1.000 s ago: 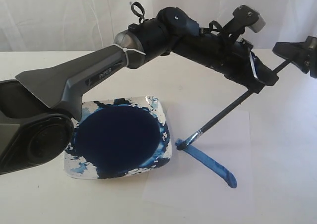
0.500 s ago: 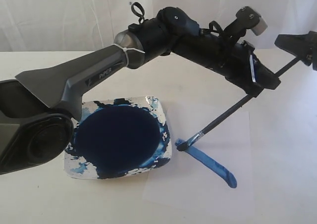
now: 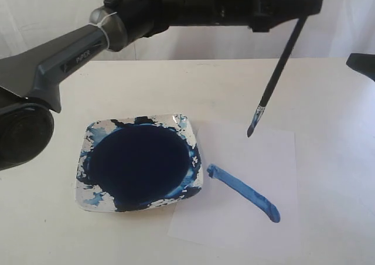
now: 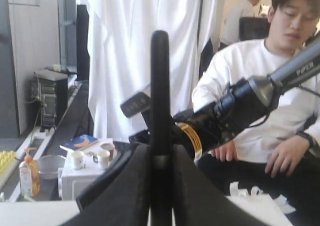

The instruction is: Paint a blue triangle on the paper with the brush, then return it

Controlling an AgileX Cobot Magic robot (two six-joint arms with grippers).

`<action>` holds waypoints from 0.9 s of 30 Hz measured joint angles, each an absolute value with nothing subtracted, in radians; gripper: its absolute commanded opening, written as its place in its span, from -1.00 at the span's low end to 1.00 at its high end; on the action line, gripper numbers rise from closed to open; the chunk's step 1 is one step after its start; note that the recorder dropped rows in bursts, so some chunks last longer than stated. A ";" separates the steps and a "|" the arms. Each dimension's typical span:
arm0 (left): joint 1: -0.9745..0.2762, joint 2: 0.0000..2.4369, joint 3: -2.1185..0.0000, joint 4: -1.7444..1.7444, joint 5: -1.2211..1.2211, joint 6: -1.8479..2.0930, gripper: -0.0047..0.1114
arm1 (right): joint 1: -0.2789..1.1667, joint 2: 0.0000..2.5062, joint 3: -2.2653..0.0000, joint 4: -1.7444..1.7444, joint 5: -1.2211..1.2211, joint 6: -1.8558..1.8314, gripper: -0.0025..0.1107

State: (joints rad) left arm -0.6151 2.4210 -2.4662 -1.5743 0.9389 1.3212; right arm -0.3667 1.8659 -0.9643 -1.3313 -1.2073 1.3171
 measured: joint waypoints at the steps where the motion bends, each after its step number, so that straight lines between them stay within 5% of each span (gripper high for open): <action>1: -0.603 2.423 -2.466 -1.610 0.951 1.330 -0.92 | -0.367 1.870 -0.964 -1.331 -1.207 1.317 -0.96; 27: -0.616 2.533 -2.460 -1.710 0.944 1.494 -0.92 | -0.367 1.912 -0.964 -1.303 -1.207 1.270 -0.96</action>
State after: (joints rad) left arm -0.6155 2.5327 -2.4604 -1.7099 0.9442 1.4944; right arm -0.3667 1.9122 -0.9643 -1.3027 -1.2073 1.2704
